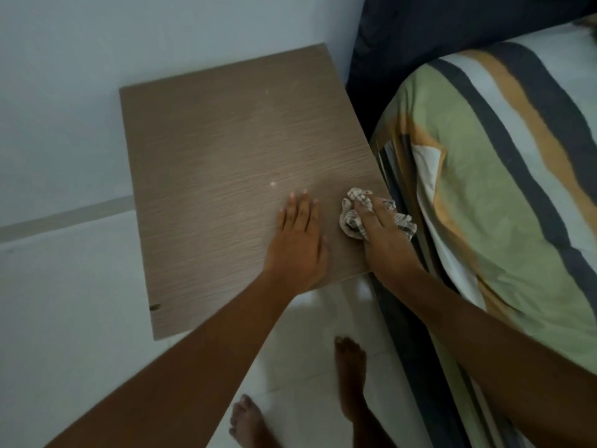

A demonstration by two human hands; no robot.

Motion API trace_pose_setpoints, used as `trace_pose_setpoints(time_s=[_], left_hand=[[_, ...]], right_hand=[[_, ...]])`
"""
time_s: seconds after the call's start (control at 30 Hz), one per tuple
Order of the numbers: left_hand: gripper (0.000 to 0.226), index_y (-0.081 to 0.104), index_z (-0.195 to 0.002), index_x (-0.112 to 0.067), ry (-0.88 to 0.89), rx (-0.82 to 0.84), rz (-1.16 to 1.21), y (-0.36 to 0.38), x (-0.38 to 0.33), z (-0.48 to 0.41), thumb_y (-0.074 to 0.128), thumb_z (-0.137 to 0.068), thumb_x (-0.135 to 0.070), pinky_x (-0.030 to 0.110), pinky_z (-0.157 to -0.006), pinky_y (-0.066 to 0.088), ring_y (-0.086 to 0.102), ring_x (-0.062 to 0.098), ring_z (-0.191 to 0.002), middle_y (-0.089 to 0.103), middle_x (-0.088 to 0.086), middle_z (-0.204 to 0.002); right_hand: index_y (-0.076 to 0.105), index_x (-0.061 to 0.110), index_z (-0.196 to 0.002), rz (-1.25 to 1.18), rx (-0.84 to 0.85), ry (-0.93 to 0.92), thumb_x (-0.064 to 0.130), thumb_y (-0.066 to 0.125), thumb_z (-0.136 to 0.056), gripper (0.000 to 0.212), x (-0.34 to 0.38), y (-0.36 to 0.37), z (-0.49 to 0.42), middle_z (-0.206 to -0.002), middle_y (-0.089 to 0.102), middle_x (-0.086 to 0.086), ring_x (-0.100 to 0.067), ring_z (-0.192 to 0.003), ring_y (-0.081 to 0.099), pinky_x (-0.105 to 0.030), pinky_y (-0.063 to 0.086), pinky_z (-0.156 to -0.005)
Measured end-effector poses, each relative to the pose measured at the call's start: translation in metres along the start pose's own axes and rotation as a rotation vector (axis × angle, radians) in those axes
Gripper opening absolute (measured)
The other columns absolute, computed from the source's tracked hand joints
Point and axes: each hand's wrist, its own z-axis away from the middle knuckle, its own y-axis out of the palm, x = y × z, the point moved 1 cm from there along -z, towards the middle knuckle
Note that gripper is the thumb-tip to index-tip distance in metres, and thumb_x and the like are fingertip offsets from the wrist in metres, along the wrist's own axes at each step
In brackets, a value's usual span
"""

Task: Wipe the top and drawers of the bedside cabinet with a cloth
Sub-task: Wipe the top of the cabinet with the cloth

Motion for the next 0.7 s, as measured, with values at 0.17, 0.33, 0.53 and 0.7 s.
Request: trace_pose_setpoints(time_s=[0.17,0.33,0.53,0.7], left_hand=[[0.071,0.017,-0.159,-0.001,-0.021,-0.163,0.064,-0.025,0.023,-0.043,0.034,-0.099,-0.035,0.047,-0.125,-0.006,-0.010,0.039,-0.155,0.001,0.020,-0.168],[0.071,0.011,-0.160,-0.002,-0.112,-0.230,0.004,-0.062,0.064,-0.108,0.043,-0.101,-0.027,0.048,-0.126,-0.003,-0.010,0.040,-0.155,-0.002,0.021,-0.168],[0.070,0.006,-0.160,-0.004,-0.115,-0.213,-0.059,-0.082,0.102,-0.162,0.036,-0.105,-0.033,0.046,-0.125,-0.007,-0.015,0.040,-0.154,-0.007,0.019,-0.168],[0.069,0.003,-0.161,-0.006,-0.124,-0.165,-0.053,-0.079,0.111,-0.181,0.031,-0.106,-0.036,0.044,-0.124,-0.010,-0.020,0.039,-0.153,-0.012,0.017,-0.168]], right_hand=[[0.045,0.015,-0.148,-0.232,-0.219,-0.077,0.006,0.049,-0.101,0.048,0.015,-0.040,-0.050,-0.155,0.041,-0.010,-0.023,-0.142,0.039,-0.010,0.017,-0.117],[0.050,0.006,-0.142,-0.203,-0.300,-0.166,0.009,0.051,-0.100,0.042,0.046,-0.071,-0.157,-0.144,0.049,-0.019,-0.035,-0.129,0.049,-0.032,0.037,-0.104],[0.051,0.002,-0.140,-0.079,-0.265,-0.236,0.014,0.050,-0.101,0.040,0.083,-0.084,-0.284,-0.145,0.047,-0.022,-0.038,-0.131,0.047,-0.034,0.035,-0.106],[0.043,0.016,-0.147,0.174,-0.119,-0.203,0.047,0.042,-0.102,0.054,0.089,-0.063,-0.337,-0.161,0.016,-0.019,-0.036,-0.141,0.035,-0.037,0.027,-0.119]])
